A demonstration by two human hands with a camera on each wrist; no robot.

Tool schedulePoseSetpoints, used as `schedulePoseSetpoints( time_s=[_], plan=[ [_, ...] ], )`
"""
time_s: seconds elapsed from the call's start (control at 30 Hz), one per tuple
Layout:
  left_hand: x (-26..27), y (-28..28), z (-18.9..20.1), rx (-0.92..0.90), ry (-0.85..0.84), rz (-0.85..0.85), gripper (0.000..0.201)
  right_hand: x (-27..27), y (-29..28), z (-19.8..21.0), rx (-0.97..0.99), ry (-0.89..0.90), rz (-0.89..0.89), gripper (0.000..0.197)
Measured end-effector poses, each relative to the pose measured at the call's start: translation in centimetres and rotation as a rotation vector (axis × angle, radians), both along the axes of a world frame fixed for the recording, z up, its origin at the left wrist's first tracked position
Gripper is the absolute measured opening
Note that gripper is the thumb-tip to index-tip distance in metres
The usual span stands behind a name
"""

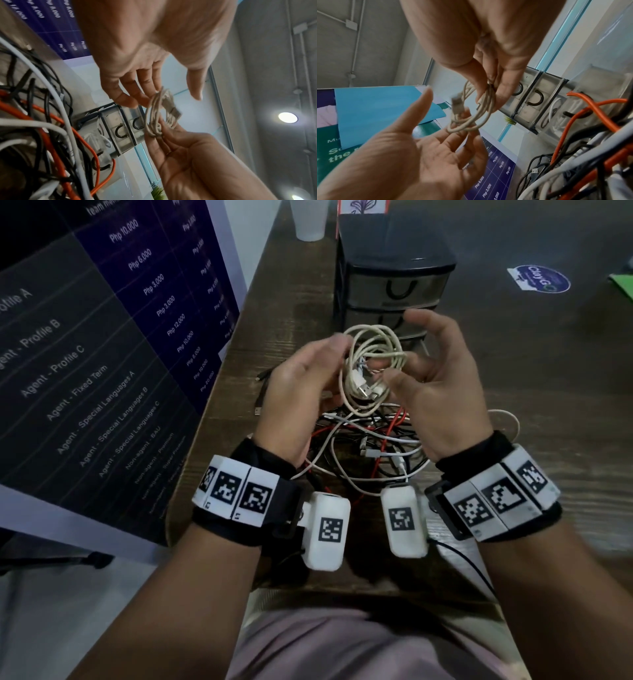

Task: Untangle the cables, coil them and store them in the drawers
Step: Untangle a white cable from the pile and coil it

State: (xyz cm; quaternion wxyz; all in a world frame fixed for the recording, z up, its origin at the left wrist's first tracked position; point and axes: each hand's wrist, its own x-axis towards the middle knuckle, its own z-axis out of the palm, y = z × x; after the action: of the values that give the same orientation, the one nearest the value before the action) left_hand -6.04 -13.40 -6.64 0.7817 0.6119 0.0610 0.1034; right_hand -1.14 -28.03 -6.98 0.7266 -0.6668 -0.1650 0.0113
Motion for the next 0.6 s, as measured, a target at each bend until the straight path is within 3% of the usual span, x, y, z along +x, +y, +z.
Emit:
schedulePoseSetpoints(
  time_s=[0.13, 0.3, 0.47, 0.6],
  plan=[
    [-0.1, -0.9, 0.1, 0.173, -0.048, 0.012, 0.058, 0.0, 0.0, 0.1, -0.017, 0.002, -0.039, 0.054],
    [-0.3, -1.3, -0.1, 0.348, -0.037, 0.023, 0.069, 0.2, -0.3, -0.2, -0.015, 0.089, -0.090, 0.053],
    [-0.3, -1.3, -0.4, 0.773, -0.079, 0.031, 0.049, 0.3, -0.4, -0.2, -0.031, 0.154, -0.105, 0.050],
    [0.2, -0.8, -0.5, 1.015, 0.048, 0.046, 0.028, 0.3, -0.8, -0.1, -0.060, 0.162, -0.111, 0.044]
  ],
)
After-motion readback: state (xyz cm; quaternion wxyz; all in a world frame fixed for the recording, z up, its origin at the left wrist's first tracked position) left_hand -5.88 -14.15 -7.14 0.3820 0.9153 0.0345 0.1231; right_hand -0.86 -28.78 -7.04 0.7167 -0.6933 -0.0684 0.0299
